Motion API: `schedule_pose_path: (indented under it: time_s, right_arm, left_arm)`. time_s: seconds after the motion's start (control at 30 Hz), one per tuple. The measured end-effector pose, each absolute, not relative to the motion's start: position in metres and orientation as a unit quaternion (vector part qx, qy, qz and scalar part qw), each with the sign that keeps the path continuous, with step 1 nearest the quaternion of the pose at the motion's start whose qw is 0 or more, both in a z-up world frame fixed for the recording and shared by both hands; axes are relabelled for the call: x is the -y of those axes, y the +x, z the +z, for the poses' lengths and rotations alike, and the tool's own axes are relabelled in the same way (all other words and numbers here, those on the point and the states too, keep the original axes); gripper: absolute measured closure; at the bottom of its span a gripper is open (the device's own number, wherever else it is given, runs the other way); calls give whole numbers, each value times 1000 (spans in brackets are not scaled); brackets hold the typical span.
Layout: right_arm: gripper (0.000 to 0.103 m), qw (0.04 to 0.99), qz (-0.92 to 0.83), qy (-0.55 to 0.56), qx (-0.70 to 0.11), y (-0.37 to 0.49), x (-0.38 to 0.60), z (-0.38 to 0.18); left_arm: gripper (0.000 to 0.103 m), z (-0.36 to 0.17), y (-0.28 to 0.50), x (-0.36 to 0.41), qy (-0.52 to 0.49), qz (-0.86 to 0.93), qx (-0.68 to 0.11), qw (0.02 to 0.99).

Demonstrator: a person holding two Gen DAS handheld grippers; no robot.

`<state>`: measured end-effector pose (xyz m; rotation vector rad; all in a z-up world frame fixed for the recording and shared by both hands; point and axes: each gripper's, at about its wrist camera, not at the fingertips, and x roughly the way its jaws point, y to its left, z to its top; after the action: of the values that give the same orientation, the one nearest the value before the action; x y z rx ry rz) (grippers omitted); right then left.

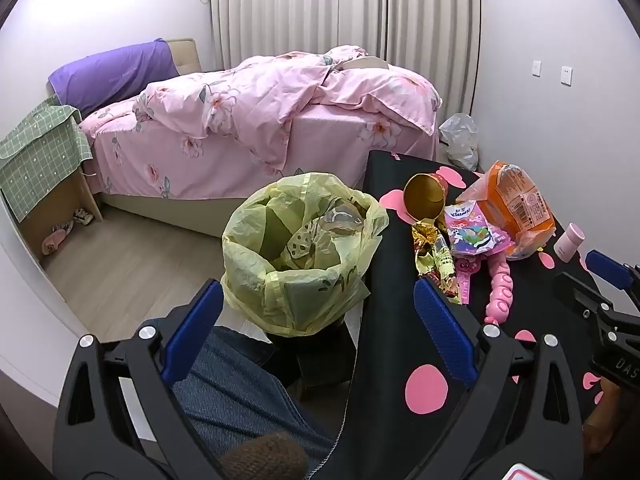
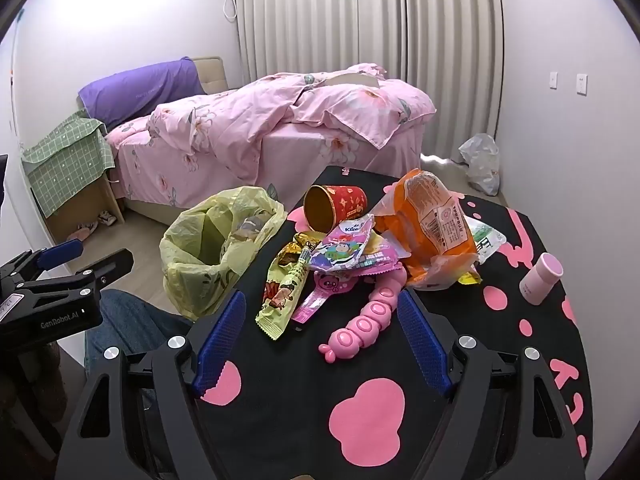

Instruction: Collect trash

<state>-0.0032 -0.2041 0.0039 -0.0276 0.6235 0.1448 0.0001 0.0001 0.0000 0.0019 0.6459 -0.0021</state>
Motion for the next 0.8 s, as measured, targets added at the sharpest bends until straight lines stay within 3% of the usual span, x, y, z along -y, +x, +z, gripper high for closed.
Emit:
schedule_pose_path:
  time_s: [0.8]
  right_arm:
    - [28, 950, 69, -15, -303, -1, 206, 4]
  left_arm:
    - [11, 4, 0, -6, -3, -2, -314, 949]
